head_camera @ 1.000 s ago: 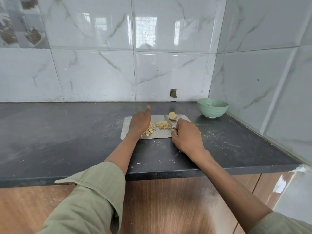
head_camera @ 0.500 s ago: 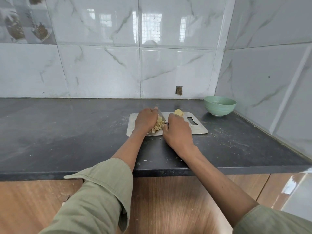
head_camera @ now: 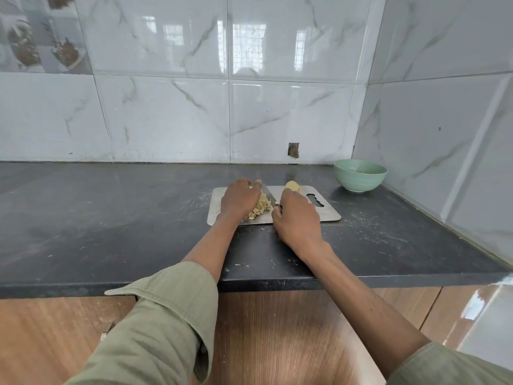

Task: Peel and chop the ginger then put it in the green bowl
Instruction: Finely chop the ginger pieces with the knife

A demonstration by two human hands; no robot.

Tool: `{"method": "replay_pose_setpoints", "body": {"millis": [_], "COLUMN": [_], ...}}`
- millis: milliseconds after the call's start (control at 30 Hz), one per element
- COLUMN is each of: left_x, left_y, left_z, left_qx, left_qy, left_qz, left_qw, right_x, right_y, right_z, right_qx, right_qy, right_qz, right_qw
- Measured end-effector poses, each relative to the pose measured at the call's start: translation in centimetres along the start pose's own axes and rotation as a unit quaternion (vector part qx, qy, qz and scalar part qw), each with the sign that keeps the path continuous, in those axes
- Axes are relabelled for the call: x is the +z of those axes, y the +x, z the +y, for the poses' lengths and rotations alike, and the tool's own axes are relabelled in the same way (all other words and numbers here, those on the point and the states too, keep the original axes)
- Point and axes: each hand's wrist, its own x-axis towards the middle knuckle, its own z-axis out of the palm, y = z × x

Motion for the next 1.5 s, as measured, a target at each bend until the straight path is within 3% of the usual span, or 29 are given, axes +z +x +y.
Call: {"method": "replay_pose_setpoints", "body": {"millis": [100, 267, 500, 600, 700, 733, 900, 1133, 1300, 1500], "left_x": [0.0, 0.0, 0.1, -0.1, 0.2, 0.2, 1.3, 4.7, 7.4, 7.2], "left_y": [0.2, 0.1, -0.5, -0.7, -0.2, 0.0, 0.2, 2.4, 3.3, 2.6], "left_z": [-0.2, 0.7, 1.0, 1.4, 1.1, 1.1, 2.7, 8.3, 7.8, 7.3], "left_qx": [0.016, 0.132, 0.158, 0.190, 0.240, 0.255, 0.310, 0.249, 0.184, 0.205], "left_qy": [0.008, 0.058, 0.058, 0.065, 0.097, 0.111, 0.128, 0.232, 0.287, 0.264], "left_qz": [0.006, 0.034, -0.001, 0.024, 0.038, 0.042, 0.047, -0.041, -0.114, -0.098], "left_qw": [1.000, 0.989, 0.986, 0.979, 0.965, 0.960, 0.941, 0.939, 0.933, 0.938], "right_x": [-0.1, -0.5, 0.2, 0.0, -1.3, -1.7, -0.2, 1.5, 1.5, 1.9], "right_y": [0.1, 0.0, 0.9, 3.8, 7.8, 8.7, 11.3, 12.3, 12.7, 12.6], "right_z": [0.1, 0.1, 0.8, 2.1, 4.2, 5.1, 8.9, 10.3, 10.3, 10.3], "right_qx": [-0.001, -0.003, 0.029, 0.103, 0.163, 0.166, 0.102, 0.153, 0.191, 0.197], "right_qy": [0.024, 0.088, 0.183, 0.295, 0.438, 0.449, 0.329, 0.368, 0.409, 0.416], "right_qz": [0.016, 0.069, 0.082, 0.045, -0.012, -0.023, -0.042, -0.054, -0.032, -0.024], "right_qw": [1.000, 0.994, 0.979, 0.949, 0.884, 0.878, 0.938, 0.916, 0.892, 0.888]}}
